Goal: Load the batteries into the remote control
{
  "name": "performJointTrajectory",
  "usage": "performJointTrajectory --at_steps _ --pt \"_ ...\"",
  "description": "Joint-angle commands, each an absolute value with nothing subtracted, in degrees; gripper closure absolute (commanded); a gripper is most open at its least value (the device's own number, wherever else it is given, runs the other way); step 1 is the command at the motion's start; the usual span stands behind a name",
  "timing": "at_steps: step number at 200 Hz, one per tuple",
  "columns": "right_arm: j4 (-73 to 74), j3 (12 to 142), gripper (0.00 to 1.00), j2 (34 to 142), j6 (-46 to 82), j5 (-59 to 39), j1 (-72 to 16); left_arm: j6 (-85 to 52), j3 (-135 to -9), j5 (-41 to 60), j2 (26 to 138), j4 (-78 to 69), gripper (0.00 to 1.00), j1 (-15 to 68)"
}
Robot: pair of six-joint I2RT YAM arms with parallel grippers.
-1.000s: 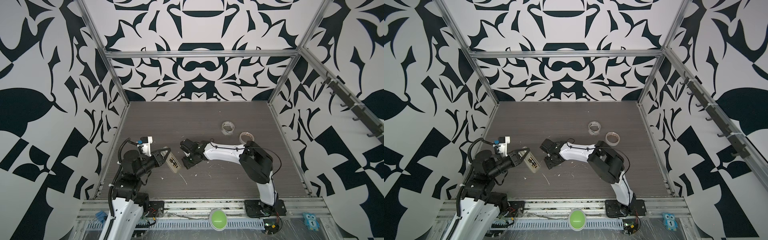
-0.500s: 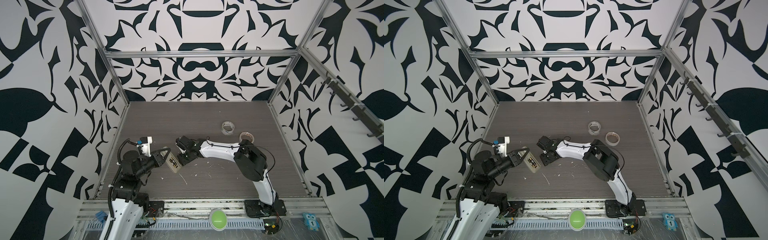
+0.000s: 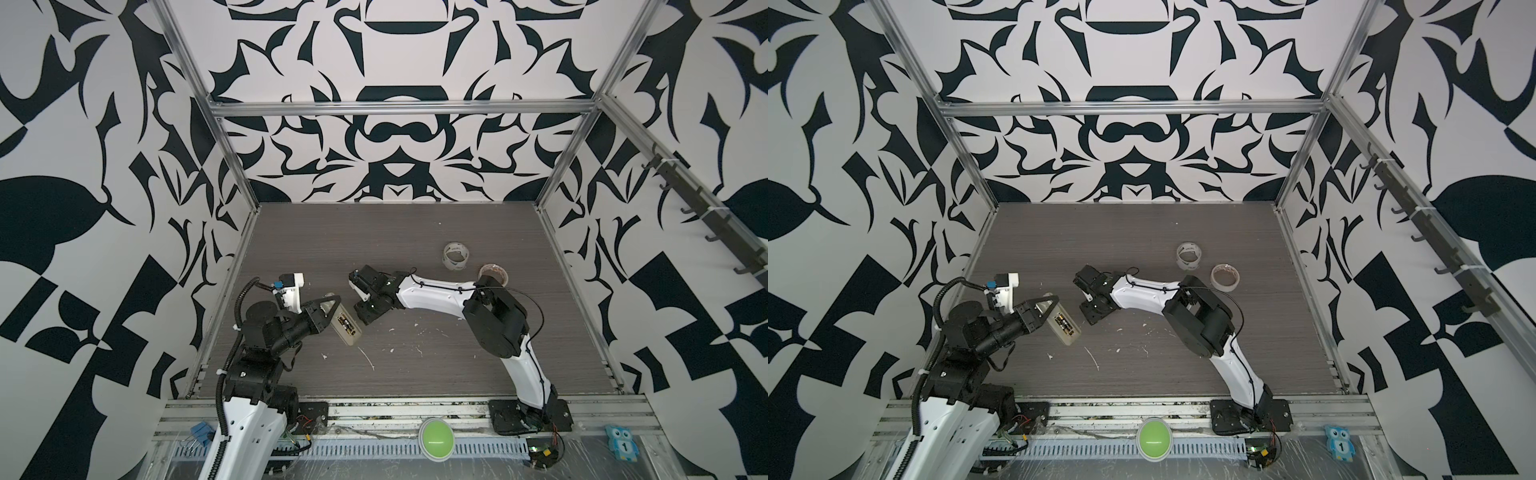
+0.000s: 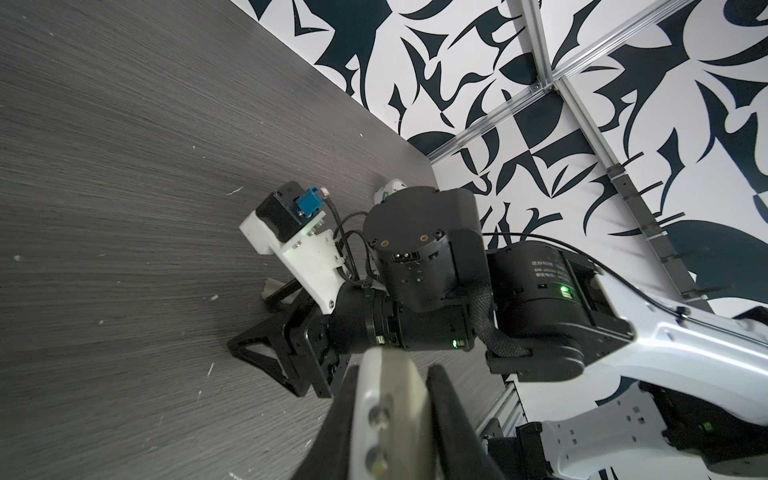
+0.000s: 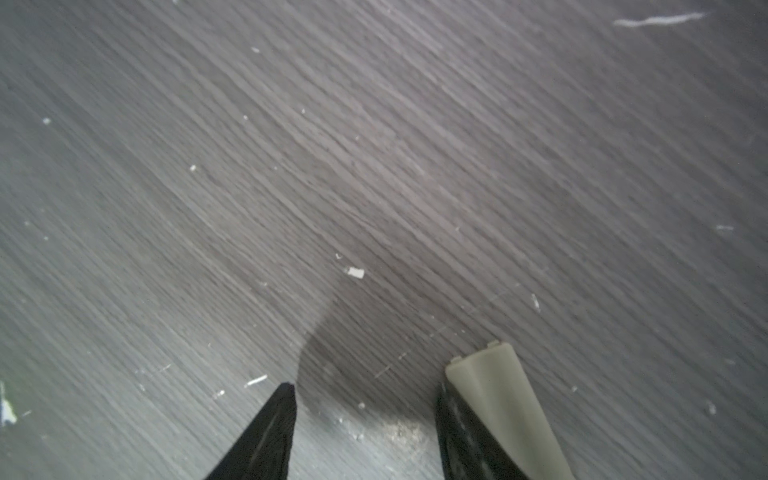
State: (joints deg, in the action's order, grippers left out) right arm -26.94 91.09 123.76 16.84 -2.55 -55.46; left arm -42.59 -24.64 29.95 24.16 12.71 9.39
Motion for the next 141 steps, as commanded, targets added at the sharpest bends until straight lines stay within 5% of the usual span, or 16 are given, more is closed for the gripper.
performJointTrajectory --at_steps 1,59,99,141 --pt "-30.1 90.4 0.43 119.3 14.8 -2.8 -55.2 -42.9 -24.9 29.6 23.7 12.3 1.0 9.2" --pt "-30.1 87.4 0.42 111.3 12.4 0.1 -55.2 -44.4 -23.6 29.8 23.6 10.6 1.0 9.2" --pt "-36.5 90.8 0.4 113.1 5.5 4.7 -53.4 -44.8 -23.1 30.0 23.4 10.0 1.0 9.2" --pt "-44.1 96.0 0.4 116.8 -3.2 -0.7 -49.5 -45.0 -23.2 30.5 23.6 9.7 1.0 9.2"
